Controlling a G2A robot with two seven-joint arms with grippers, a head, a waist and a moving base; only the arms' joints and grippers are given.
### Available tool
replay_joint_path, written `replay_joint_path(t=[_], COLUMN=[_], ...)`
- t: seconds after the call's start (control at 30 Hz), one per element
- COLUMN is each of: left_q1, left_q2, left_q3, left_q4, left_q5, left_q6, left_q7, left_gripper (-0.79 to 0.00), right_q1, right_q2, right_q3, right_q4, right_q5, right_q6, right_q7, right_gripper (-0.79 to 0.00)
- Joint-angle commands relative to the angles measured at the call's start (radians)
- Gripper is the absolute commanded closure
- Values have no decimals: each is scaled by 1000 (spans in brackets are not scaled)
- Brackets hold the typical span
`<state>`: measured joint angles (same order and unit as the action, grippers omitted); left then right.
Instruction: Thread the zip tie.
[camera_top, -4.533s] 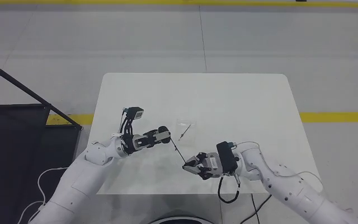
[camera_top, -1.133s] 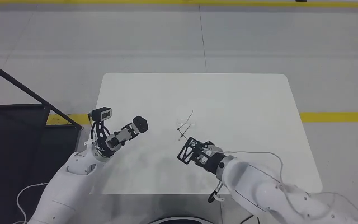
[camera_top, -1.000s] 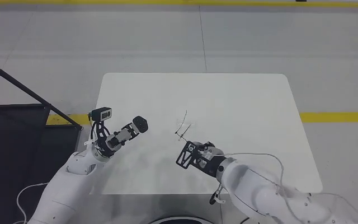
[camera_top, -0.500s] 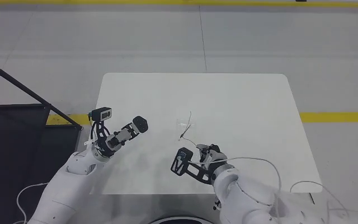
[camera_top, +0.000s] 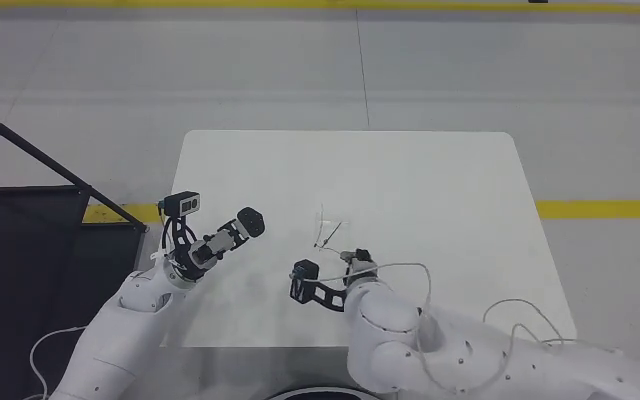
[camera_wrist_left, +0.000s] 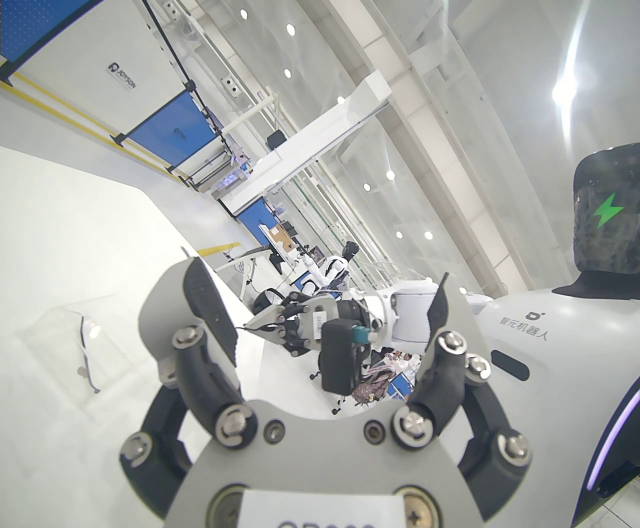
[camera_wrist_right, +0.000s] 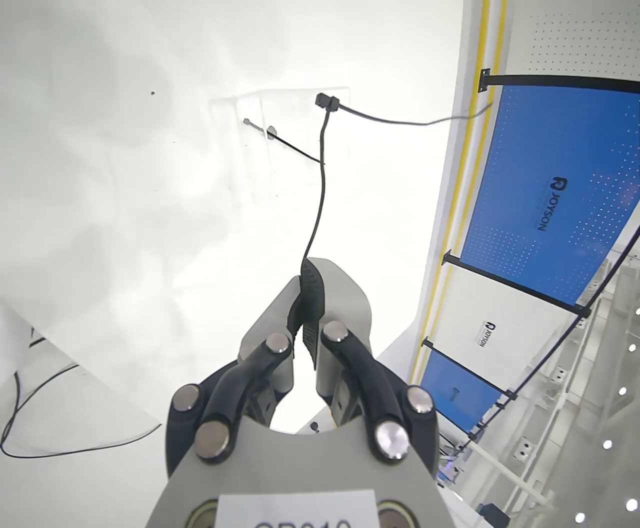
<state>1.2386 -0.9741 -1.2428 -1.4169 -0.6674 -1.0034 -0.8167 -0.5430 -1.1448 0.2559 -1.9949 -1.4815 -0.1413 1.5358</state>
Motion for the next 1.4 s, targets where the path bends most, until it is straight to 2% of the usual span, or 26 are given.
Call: replay_joint_path(t=[0.0,0.3,0.43,0.57,0.87,1.1,1.37], left_q1=[0,0,0,0,0,0,0], left_q2=[0,0,0,0,0,0,0], left_q3=[0,0,0,0,0,0,0], left_q4=[0,0,0,0,0,0,0], left_q5=[0,0,0,0,0,0,0], left_q6=[0,0,0,0,0,0,0], left_q7=[0,0,0,0,0,0,0], left_gripper=[-785,-785,-785,-785,-785,-785,-785], right_q1=[21,87,91,91,84,59,-6], right_q2=[-36,-188,-234,-262,-264,-235,-200], right_q3=[-25,-86,-86,-86,-82,-51,5], right_q4=[89,381,448,482,487,440,390], right_q5=[-18,15,11,-1,-19,-43,-111], right_q6=[1,-46,-71,-67,-41,-22,-74], right_q7=[0,0,0,0,0,0,0], right_gripper=[0,0,0,0,0,0,0])
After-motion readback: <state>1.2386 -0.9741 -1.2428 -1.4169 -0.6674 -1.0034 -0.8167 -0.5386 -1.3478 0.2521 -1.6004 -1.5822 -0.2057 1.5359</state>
